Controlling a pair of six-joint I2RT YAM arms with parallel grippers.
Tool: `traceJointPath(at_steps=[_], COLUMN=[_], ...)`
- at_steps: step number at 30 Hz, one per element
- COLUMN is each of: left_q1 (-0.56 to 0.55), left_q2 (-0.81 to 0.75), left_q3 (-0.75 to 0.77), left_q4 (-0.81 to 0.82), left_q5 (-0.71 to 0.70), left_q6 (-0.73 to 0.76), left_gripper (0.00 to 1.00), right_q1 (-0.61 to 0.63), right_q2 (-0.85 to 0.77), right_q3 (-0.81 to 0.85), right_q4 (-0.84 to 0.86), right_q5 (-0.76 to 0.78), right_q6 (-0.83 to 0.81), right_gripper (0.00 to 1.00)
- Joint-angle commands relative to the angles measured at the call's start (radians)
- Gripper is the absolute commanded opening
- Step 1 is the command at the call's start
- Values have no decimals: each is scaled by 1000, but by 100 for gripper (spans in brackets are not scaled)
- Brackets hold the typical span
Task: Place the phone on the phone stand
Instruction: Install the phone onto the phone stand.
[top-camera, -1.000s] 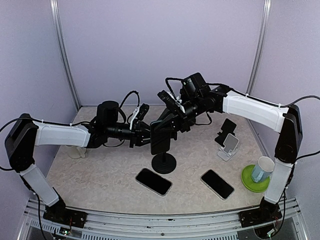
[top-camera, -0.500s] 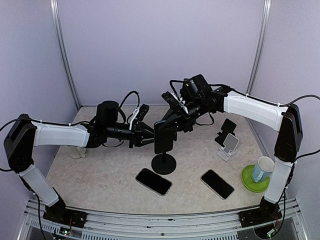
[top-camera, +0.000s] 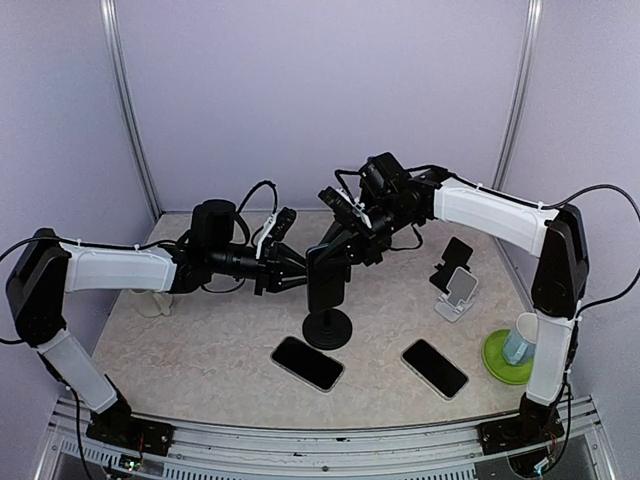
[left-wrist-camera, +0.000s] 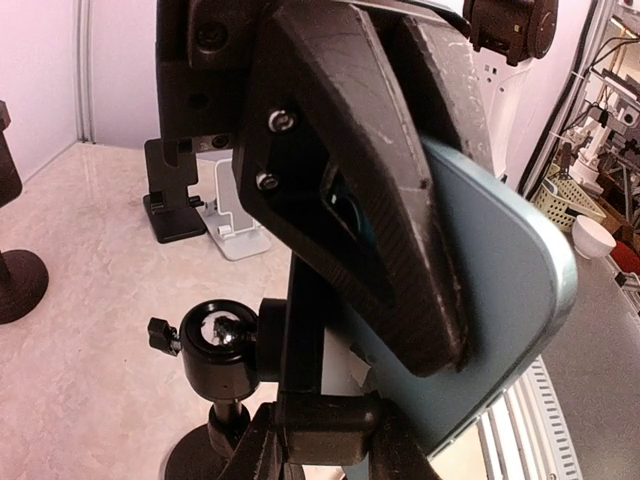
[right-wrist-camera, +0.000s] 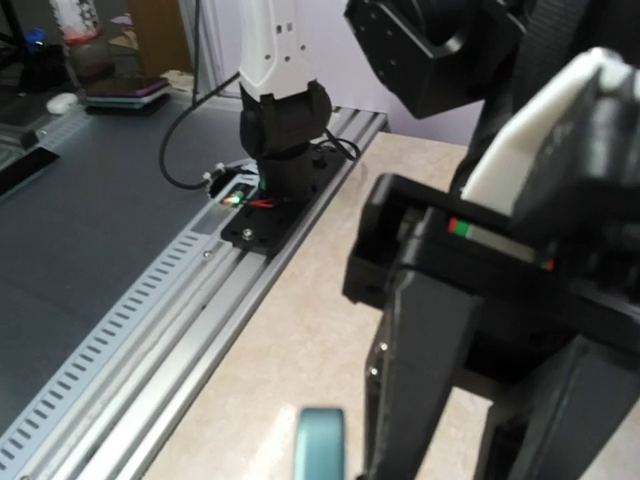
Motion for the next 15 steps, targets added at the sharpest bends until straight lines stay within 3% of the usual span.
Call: traceJointPath(at_steps=[1,9,15], left_q1=[1,1,3], left_q2=[-48,-59,-90], left_q3=[40,29,11], left_q4=[-21,-12,-12], left_q5=[110,103,93], left_q6=[19,14,16], left_gripper=[12,12,12], right_q1=[-35,-39,-95], right_q2=[54,41,-60], right_q3=[117,60,-97], right_q4=[-127,-45,99], right_q5=[-62,17,56], right_q6=[-83,13,109], right_gripper=[0,0,0])
